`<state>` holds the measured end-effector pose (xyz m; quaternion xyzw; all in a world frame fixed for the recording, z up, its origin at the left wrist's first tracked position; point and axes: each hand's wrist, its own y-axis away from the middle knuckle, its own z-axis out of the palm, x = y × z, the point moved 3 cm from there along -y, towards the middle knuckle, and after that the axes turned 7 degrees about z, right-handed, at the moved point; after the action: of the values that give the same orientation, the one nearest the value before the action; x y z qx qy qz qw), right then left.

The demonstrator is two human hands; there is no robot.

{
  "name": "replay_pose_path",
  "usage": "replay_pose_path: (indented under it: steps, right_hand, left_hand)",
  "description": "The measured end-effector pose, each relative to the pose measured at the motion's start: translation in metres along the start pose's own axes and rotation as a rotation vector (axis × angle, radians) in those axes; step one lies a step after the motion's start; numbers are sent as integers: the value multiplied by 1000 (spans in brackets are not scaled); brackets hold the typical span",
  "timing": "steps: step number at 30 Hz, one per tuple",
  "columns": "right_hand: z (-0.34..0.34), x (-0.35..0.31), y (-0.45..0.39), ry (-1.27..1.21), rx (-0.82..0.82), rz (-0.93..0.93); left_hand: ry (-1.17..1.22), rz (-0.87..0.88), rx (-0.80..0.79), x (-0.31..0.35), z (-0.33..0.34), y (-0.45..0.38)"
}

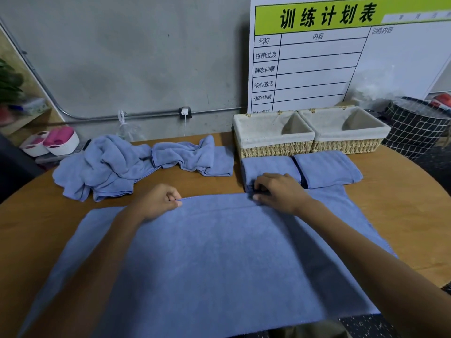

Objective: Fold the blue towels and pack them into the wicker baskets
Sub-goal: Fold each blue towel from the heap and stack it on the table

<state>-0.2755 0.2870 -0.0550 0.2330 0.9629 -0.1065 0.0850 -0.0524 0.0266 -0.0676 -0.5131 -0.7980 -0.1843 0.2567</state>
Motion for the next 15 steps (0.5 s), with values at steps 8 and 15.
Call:
replay_pose_path:
  steps: [8, 15]
  right_hand:
    - [4, -9, -19, -50, -144, -6]
    - [-13, 16, -24, -368, -211, -18]
  left_hand:
    - [169, 114, 116, -2, -15, 3]
    - [133, 147, 126, -17, -21, 4]
